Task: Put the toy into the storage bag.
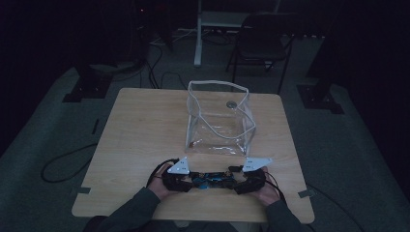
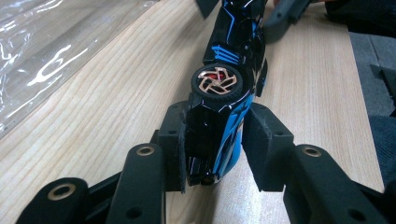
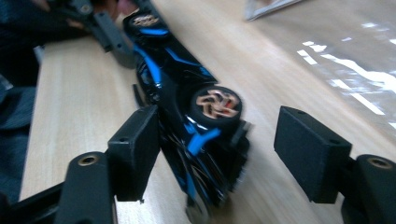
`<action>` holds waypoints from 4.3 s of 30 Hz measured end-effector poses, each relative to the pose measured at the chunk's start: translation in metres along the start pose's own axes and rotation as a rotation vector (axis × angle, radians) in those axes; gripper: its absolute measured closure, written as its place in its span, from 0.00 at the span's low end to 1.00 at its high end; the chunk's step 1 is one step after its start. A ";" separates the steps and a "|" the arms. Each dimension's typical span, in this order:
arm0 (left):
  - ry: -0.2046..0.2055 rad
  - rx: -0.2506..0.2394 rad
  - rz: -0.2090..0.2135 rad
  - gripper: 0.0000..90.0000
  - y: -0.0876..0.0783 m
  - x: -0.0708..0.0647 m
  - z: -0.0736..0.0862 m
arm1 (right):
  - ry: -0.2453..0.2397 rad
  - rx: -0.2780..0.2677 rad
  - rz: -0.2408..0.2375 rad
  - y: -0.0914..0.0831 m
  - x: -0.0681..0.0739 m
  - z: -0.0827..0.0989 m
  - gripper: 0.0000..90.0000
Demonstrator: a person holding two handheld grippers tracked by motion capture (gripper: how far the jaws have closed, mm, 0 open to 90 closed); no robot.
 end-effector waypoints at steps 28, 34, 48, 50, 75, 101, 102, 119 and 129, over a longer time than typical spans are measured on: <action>-0.087 -0.034 -0.048 0.49 -0.005 0.020 0.002 | -0.087 0.032 -0.099 0.012 0.029 0.004 0.64; -0.095 -0.040 -0.055 0.49 -0.006 0.022 0.003 | -0.088 0.023 -0.080 0.008 0.030 0.002 0.64; -0.078 -0.024 -0.016 0.50 -0.001 0.014 0.004 | -0.056 -0.092 -0.092 -0.007 0.031 -0.015 0.64; -0.072 -0.017 -0.025 0.50 0.001 0.014 0.004 | -0.053 -0.119 -0.090 -0.008 0.031 -0.020 0.64; -0.089 -0.006 -0.030 0.57 0.006 0.015 0.005 | 0.007 -0.223 -0.045 -0.006 0.024 -0.041 0.62; -0.128 -0.023 -0.047 0.56 0.001 0.026 0.007 | -0.078 -0.197 0.046 -0.014 0.034 -0.058 0.66; -0.127 -0.022 -0.048 0.56 0.001 0.026 0.007 | -0.079 -0.199 0.050 -0.015 0.034 -0.058 0.66; -0.153 -0.018 -0.101 0.50 -0.001 0.040 0.012 | -0.085 -0.180 0.086 -0.024 0.027 -0.056 0.66; -0.122 0.024 -0.156 0.47 0.003 0.045 0.018 | -0.091 -0.170 0.098 -0.026 0.026 -0.056 0.66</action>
Point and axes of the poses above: each handheld gripper's, and its own axes: y roughly forward along the jaws, z roughly out of its underside, x roughly to its left, the point moved 10 cm from there along y, roughly forward along the jaws, and after that the axes turned 3 degrees about -z, right-handed, at the moved point
